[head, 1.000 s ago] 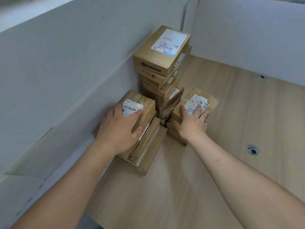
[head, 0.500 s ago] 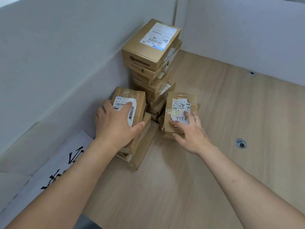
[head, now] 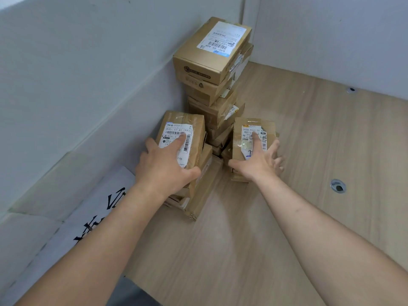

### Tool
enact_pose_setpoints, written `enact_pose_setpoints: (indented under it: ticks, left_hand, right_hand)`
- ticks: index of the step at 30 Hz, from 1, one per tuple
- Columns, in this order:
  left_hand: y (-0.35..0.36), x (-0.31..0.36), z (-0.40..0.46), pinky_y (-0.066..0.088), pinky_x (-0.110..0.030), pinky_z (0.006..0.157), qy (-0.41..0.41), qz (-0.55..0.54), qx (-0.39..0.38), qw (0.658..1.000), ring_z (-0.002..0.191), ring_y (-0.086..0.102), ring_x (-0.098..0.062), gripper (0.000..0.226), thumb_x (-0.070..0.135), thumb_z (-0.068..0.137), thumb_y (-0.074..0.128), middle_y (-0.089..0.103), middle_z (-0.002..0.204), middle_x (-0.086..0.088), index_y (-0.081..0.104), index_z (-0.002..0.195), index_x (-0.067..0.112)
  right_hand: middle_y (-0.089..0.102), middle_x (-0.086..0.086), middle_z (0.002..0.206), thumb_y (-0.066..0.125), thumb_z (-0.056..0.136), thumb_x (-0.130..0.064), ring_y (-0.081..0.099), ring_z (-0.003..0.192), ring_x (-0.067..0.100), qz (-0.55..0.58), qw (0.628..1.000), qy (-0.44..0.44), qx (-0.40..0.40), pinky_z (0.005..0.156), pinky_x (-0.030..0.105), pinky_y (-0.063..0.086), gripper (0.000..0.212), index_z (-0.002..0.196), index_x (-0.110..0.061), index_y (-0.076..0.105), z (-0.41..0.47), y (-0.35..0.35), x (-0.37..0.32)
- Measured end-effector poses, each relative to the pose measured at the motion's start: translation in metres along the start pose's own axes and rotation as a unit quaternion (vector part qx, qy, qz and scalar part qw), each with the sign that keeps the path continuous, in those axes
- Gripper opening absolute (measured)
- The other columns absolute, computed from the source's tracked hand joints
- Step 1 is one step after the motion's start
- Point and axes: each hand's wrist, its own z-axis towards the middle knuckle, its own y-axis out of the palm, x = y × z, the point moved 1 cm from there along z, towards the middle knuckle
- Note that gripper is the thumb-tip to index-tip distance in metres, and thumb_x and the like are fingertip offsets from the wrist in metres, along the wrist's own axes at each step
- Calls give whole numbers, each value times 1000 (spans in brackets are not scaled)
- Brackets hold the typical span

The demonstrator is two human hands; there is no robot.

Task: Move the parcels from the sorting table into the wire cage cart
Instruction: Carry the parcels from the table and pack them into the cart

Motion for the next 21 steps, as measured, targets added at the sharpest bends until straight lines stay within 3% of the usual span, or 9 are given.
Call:
enact_pose_setpoints:
  ticks: [2,4,11,21]
  left_hand:
    - [1,-1,-2,54,-42,93,6,-11,6,1000,115,50,-33,98,73,72,67,28,129,-6,21,157,56]
    - [1,-3,-5,55,-40,91,13,-19,15,1000,113,51,-32,96,72,73,67,29,128,-5,23,157,55]
    - [-3,-12,-31,58,-46,90,36,-32,36,998,109,51,-32,96,76,70,62,30,123,-4,23,156,57]
    - [-16,5,-131,51,-37,83,39,-9,111,993,102,51,-32,91,72,76,67,31,121,-5,26,156,55]
  right_hand:
    - [-11,7,166,79,62,-73,30,139,49,-23,1000,0,10,115,54,29,121,158,-51,10,-8,0,0]
    - [-8,6,166,79,59,-73,35,134,46,-37,999,-11,32,113,54,30,120,158,-49,16,-19,-2,1]
    - [-10,-3,170,72,54,-74,40,127,43,-41,994,-73,71,109,55,37,119,158,-52,17,-67,-33,13]
    - [-11,-5,171,67,58,-76,40,128,44,-49,983,-160,81,108,53,39,116,159,-50,17,-160,-82,44]
